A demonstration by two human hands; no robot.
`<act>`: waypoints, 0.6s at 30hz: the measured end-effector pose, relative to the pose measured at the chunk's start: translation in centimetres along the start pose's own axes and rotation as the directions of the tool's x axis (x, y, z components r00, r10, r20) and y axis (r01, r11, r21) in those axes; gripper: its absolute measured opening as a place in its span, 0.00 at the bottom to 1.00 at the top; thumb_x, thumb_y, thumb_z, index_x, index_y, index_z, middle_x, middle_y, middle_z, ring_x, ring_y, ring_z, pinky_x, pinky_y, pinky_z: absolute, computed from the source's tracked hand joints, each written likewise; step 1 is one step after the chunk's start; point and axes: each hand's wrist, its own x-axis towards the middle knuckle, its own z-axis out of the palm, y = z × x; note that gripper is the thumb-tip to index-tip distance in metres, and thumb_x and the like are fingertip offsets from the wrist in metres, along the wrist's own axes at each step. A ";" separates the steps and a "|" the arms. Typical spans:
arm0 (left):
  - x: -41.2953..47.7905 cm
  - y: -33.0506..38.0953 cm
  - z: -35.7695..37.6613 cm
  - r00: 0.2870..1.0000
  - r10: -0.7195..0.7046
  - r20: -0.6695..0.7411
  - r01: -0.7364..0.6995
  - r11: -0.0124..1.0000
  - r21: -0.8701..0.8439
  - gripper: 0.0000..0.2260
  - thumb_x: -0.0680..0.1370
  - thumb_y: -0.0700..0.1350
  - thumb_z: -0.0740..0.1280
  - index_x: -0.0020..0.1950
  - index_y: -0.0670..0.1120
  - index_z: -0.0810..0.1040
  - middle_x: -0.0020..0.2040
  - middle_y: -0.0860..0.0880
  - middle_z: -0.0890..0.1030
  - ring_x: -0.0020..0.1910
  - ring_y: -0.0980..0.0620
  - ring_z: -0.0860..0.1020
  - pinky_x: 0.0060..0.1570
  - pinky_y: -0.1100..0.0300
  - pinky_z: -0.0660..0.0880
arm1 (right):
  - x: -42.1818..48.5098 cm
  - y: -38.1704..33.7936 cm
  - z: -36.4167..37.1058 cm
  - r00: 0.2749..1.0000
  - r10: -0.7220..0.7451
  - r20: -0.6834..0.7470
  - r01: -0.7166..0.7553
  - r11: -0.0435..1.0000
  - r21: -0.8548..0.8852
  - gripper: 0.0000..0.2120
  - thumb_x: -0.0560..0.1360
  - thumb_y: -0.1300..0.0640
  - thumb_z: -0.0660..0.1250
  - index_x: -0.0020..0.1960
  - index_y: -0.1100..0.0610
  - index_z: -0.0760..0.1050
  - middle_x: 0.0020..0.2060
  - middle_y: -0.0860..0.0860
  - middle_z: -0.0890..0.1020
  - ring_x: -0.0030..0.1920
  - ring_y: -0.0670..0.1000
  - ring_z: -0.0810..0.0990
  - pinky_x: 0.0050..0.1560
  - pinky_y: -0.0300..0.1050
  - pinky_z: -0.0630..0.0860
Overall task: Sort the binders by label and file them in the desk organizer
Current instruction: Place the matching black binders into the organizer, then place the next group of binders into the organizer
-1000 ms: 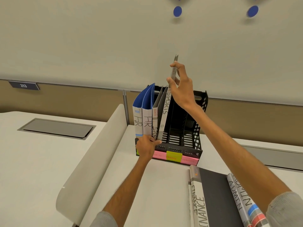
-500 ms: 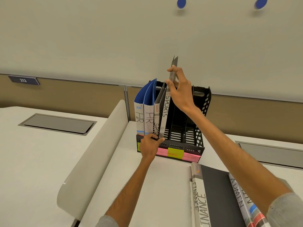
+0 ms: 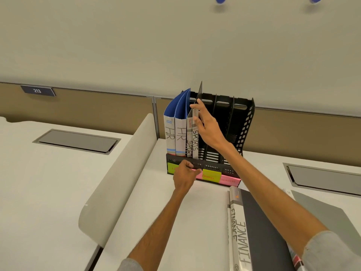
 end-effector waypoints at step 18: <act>-9.0 0.3 1.1 0.990 -0.005 0.138 -0.017 0.987 0.159 0.16 0.72 0.53 0.74 0.53 0.46 0.75 0.43 0.48 0.85 0.37 0.50 0.84 0.51 0.49 0.79 | -15.6 2.0 -4.2 0.856 0.517 0.018 -0.517 0.856 0.029 0.23 0.80 0.65 0.59 0.74 0.57 0.61 0.71 0.59 0.70 0.71 0.58 0.69 0.71 0.54 0.69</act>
